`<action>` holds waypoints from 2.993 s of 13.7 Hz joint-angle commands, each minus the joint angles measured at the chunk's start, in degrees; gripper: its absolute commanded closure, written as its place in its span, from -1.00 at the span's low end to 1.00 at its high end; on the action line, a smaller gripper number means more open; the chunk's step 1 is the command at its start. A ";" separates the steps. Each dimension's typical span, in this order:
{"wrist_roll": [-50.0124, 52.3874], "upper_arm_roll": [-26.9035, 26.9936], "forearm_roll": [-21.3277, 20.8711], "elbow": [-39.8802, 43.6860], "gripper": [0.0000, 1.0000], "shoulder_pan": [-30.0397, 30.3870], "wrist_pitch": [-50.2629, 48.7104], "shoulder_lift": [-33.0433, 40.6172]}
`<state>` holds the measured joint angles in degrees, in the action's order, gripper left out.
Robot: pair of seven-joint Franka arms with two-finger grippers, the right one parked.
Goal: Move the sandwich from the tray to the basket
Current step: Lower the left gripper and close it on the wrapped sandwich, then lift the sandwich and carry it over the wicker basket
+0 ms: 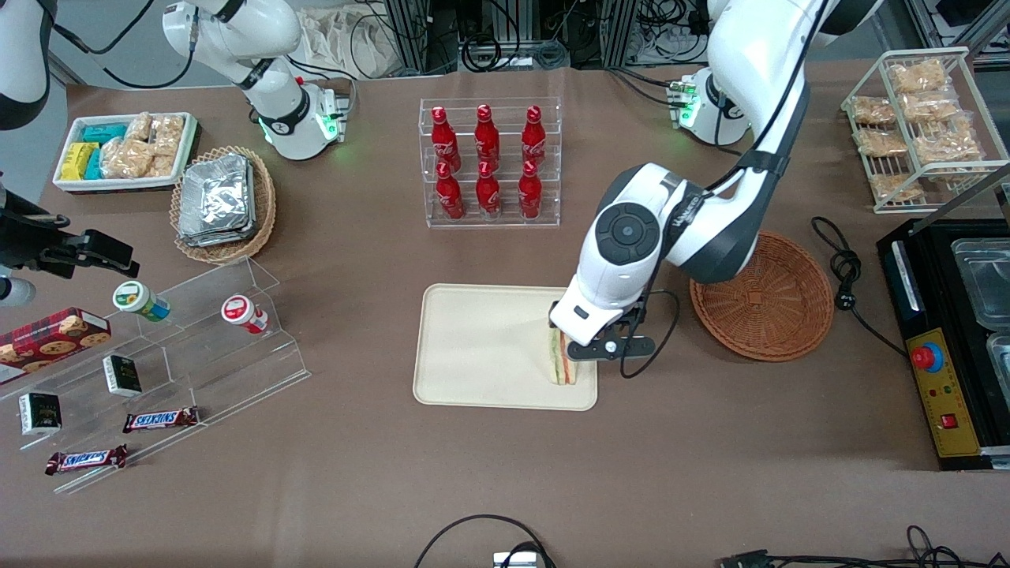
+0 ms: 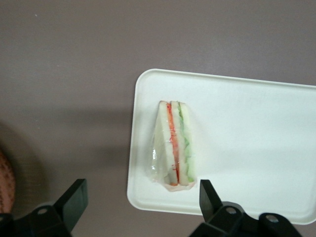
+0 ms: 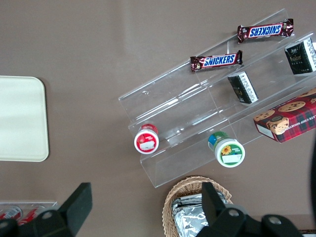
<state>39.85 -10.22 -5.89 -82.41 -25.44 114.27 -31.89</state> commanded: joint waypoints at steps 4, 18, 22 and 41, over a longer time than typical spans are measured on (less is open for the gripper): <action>8.66 0.72 -5.71 3.40 -1.00 -4.36 3.50 -6.07; 10.95 0.72 -10.72 1.20 -1.00 -7.34 6.05 -11.44; 10.95 0.90 -11.95 1.20 -0.91 -7.61 6.05 -12.67; 14.29 0.99 -8.28 5.51 1.00 -1.73 -4.66 -6.27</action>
<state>53.36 -9.04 -16.10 -77.25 -28.85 112.79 -41.56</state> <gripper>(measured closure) 0.806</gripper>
